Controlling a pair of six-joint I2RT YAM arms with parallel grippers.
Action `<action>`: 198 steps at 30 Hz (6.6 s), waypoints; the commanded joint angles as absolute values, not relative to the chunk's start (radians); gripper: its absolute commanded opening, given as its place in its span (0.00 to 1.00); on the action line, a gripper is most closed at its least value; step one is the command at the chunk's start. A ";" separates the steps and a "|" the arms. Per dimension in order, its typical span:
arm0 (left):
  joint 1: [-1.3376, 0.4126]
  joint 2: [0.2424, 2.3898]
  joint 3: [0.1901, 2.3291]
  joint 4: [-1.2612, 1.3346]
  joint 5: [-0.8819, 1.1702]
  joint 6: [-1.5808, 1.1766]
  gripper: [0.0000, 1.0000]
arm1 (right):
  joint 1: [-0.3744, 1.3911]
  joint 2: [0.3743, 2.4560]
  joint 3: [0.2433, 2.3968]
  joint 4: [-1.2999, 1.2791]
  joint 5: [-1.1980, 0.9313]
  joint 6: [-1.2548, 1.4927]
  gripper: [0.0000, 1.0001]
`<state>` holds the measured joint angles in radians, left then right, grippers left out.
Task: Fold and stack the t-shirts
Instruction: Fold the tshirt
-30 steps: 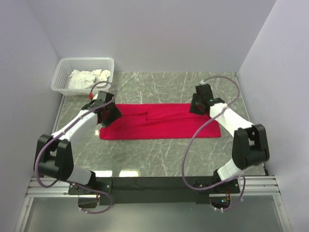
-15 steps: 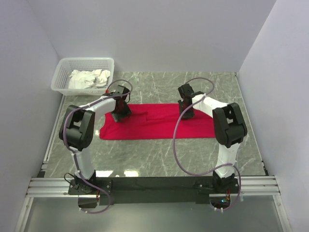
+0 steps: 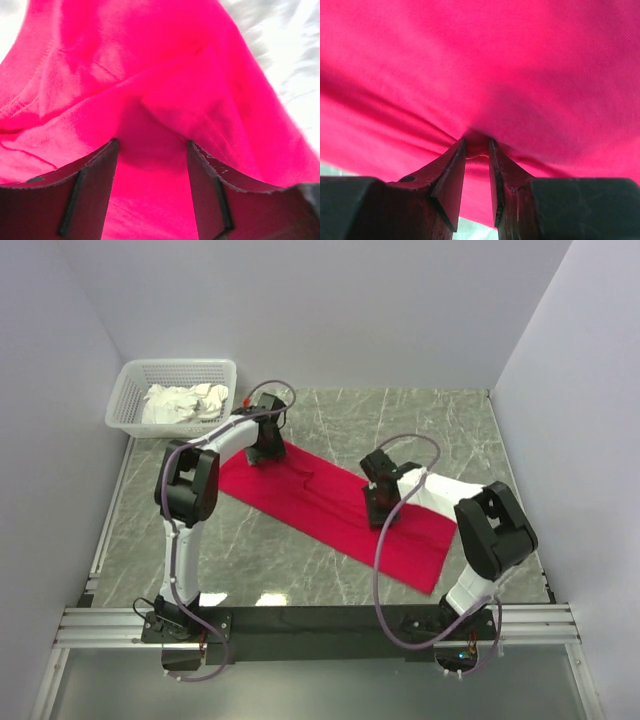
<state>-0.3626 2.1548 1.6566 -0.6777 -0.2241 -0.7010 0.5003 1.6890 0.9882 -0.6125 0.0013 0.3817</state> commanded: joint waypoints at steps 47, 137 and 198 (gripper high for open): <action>-0.489 1.947 1.614 -0.436 -0.225 -0.713 0.53 | 0.989 1.482 0.992 -0.746 -0.149 0.494 0.43; -0.948 1.410 0.710 -0.584 0.011 -1.305 0.52 | 0.575 1.368 0.605 -0.491 -0.225 0.606 0.47; -0.377 1.543 1.061 -0.476 -0.083 -0.796 0.01 | 0.560 1.937 1.697 -0.798 0.046 0.308 0.00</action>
